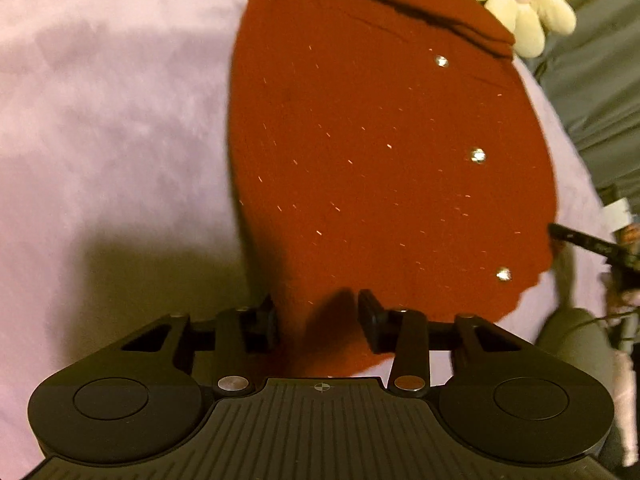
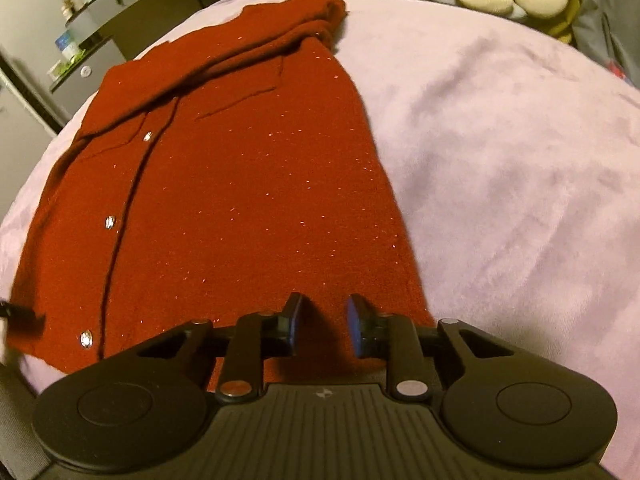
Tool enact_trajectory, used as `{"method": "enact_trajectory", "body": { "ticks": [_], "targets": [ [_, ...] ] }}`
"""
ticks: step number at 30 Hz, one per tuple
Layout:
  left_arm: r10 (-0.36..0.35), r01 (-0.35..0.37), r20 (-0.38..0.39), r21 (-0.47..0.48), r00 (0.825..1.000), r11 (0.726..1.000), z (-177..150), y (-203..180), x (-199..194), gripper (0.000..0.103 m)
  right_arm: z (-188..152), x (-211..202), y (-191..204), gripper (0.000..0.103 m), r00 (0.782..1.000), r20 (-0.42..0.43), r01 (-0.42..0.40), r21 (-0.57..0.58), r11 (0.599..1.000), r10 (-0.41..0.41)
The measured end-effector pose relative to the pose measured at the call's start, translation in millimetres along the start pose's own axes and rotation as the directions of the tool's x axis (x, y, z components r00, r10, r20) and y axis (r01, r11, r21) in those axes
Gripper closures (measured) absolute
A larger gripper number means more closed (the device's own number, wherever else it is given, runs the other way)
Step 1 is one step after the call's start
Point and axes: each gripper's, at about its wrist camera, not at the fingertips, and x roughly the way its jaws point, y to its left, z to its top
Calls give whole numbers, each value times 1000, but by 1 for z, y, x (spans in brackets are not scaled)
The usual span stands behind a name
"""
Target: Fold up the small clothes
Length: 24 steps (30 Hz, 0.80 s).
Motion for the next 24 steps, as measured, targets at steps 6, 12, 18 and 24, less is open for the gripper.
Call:
{"method": "enact_trajectory", "body": {
  "ticks": [6,12,18,24],
  "targets": [
    [-67,66,-19,-33,998,997,1,11,2,49,0,-7,-14,45,996,43,78,7,997,-78],
    [-48,46,-39,-51,998,998,3,15,9,89,-4,7,-36,55,1000,-2,7,101,995,-7],
    [-100,100,-11,-51,995,994,2,13,0,92,-4,2,-35,92,998,-9,-66,96,993,68],
    [-297,313,209,-49,932,948,29,-5,-45,93,17,-15,-29,94,960,67,-279,239,930,270]
  ]
}}
